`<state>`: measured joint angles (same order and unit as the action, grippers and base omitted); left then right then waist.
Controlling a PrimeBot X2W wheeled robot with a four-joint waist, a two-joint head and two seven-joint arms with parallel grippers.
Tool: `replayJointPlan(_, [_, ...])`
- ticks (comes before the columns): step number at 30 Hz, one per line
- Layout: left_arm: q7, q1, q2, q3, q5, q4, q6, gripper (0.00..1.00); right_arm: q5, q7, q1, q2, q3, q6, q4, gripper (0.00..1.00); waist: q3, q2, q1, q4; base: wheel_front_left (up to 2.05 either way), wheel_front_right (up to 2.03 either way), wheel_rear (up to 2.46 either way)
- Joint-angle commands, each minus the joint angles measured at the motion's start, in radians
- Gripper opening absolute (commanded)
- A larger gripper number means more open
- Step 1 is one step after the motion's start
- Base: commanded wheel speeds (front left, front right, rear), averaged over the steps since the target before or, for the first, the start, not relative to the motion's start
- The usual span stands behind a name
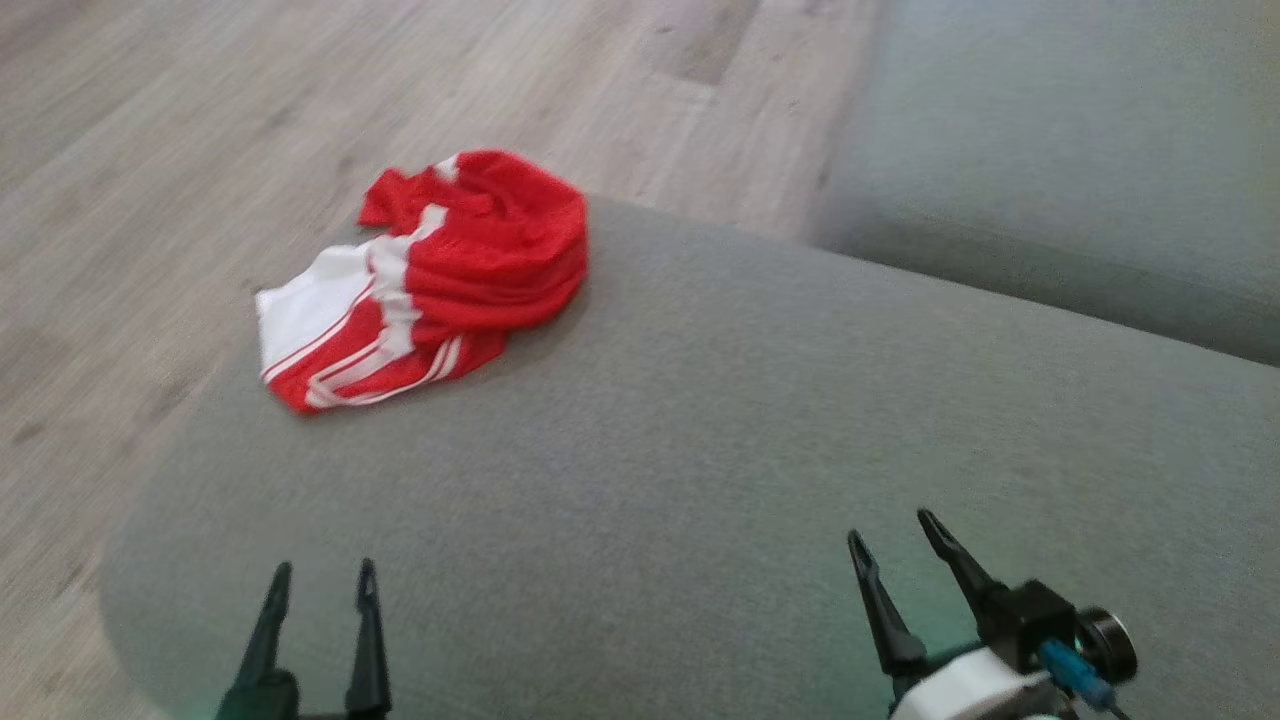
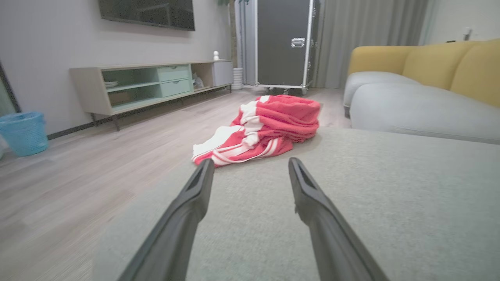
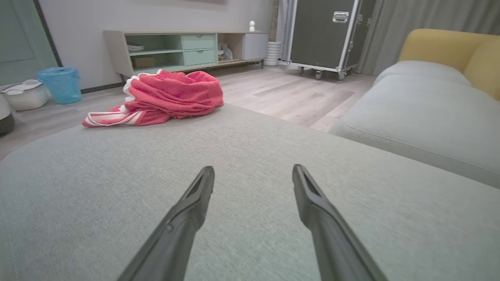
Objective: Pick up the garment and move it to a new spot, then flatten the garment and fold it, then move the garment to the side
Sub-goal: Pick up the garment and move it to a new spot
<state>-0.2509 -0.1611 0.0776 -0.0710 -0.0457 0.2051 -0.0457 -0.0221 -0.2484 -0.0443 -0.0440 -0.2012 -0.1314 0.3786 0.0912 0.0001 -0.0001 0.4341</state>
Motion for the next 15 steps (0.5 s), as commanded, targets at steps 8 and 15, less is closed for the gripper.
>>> replayJointPlan(8, [-0.011,0.013,-0.01,0.099,-0.013,-0.094,-0.037,1.0,0.026,-0.013,0.1,-0.006,-0.034,0.001,-0.004,1.0,-0.076,-0.0001,0.0001,0.07,0.0,0.0,0.0])
replayJointPlan(15, [-0.011,0.07,0.009,0.129,0.005,-0.152,-0.022,1.0,0.048,-0.013,0.084,-0.036,0.005,0.001,-0.041,1.0,-0.139,-0.0001,0.0001,0.093,0.0,0.0,0.0])
